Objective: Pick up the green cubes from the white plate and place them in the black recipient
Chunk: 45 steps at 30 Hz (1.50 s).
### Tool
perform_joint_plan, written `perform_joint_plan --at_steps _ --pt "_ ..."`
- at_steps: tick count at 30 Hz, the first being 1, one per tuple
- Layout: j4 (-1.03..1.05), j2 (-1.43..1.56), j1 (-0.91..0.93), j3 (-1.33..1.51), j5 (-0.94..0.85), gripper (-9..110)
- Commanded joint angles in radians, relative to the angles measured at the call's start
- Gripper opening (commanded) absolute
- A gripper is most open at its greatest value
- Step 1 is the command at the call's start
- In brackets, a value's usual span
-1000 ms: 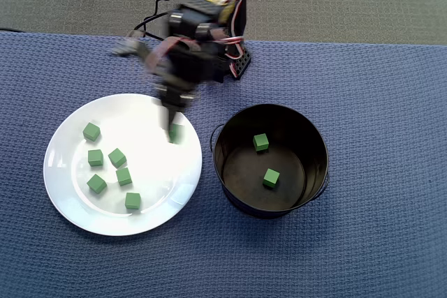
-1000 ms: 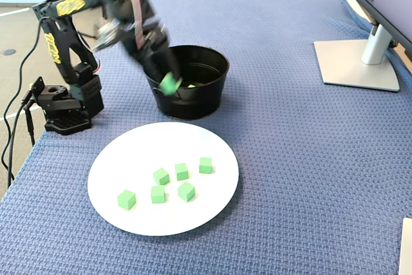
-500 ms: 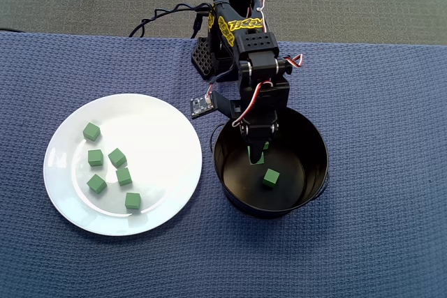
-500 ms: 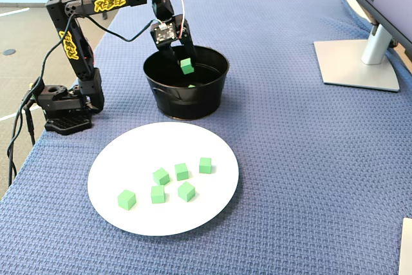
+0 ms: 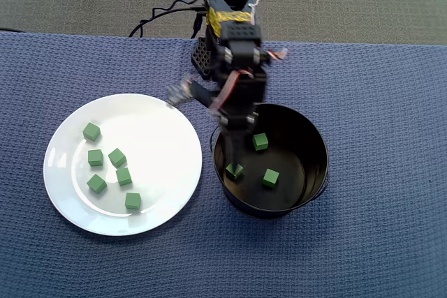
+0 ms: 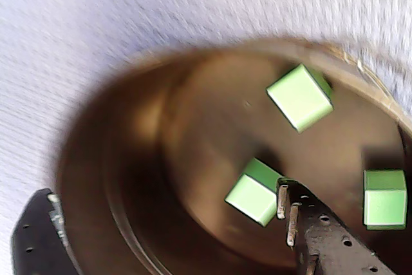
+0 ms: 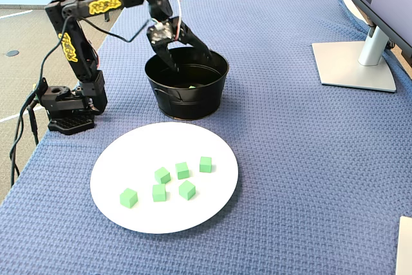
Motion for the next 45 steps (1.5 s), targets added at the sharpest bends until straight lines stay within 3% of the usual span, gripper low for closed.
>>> perform_joint_plan --at_steps 1,4,9,17,29,45 --pt "0.057 0.081 0.156 -0.114 -0.123 39" --pt "0.014 0.104 0.348 -0.055 -0.210 36" --pt "-0.216 0.080 0.649 0.129 -0.207 30" --pt "-0.334 -0.086 0.870 0.259 -0.281 26" --pt "-0.285 -0.463 1.006 -0.037 -0.258 25" --pt "-0.224 -0.730 0.996 -0.293 -0.318 23"
